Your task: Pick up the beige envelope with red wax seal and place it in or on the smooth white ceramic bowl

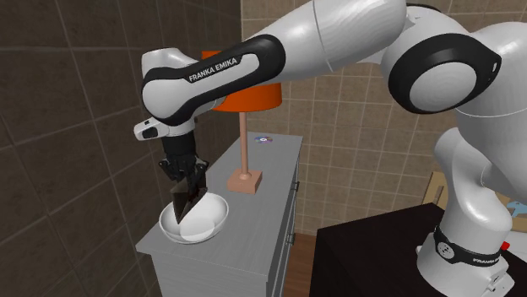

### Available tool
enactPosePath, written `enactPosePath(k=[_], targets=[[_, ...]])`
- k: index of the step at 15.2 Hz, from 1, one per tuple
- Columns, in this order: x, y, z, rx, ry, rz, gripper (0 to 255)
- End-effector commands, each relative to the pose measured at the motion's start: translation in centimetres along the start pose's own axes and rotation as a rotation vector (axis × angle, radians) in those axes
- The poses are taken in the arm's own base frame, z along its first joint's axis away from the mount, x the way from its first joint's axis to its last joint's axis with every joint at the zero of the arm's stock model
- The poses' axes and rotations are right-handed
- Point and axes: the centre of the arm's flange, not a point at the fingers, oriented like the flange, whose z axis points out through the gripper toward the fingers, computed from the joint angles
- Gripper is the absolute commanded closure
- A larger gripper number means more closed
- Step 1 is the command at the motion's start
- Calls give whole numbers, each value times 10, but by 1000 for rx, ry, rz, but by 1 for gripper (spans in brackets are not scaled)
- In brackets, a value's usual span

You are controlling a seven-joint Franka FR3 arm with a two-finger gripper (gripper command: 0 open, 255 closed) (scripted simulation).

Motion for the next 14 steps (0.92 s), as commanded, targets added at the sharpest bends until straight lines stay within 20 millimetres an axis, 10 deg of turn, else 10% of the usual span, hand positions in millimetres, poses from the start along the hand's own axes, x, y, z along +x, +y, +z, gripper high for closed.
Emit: enactPosePath(k=[1, 11, 12, 14], targets=[[-1, 1, 11, -1, 0, 0, 255], [-1, 2, 23, -1, 0, 0, 255], [-1, 2, 23, -1, 0, 0, 0], [-1, 2, 23, -1, 0, 0, 0]])
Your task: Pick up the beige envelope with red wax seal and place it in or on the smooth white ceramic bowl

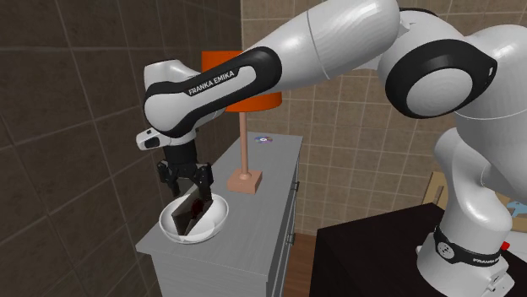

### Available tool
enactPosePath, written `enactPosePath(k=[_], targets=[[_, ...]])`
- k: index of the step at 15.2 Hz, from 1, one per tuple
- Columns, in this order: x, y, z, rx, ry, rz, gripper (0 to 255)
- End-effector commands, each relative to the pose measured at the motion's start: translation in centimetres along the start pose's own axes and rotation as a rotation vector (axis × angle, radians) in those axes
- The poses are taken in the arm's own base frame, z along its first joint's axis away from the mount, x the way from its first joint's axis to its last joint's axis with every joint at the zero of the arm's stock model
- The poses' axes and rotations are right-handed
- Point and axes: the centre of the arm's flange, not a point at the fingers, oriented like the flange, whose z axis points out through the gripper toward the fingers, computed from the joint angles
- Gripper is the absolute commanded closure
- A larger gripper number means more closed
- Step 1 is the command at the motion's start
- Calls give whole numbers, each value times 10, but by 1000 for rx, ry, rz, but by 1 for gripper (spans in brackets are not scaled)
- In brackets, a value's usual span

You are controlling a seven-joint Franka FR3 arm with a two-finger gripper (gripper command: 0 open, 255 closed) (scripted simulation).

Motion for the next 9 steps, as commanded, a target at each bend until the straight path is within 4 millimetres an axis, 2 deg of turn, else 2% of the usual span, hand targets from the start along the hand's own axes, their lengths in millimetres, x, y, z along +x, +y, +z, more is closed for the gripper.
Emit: enactPosePath(k=[1, 3, 7, 9], targets=[[0, 0, 0, 0, 0, 0, 0], [0, 0, 0, 0, 0, 0, 0], [0, 0, -50, 0, 0, 0, 0], [0, 0, -50, 0, 0, 0, 0]])
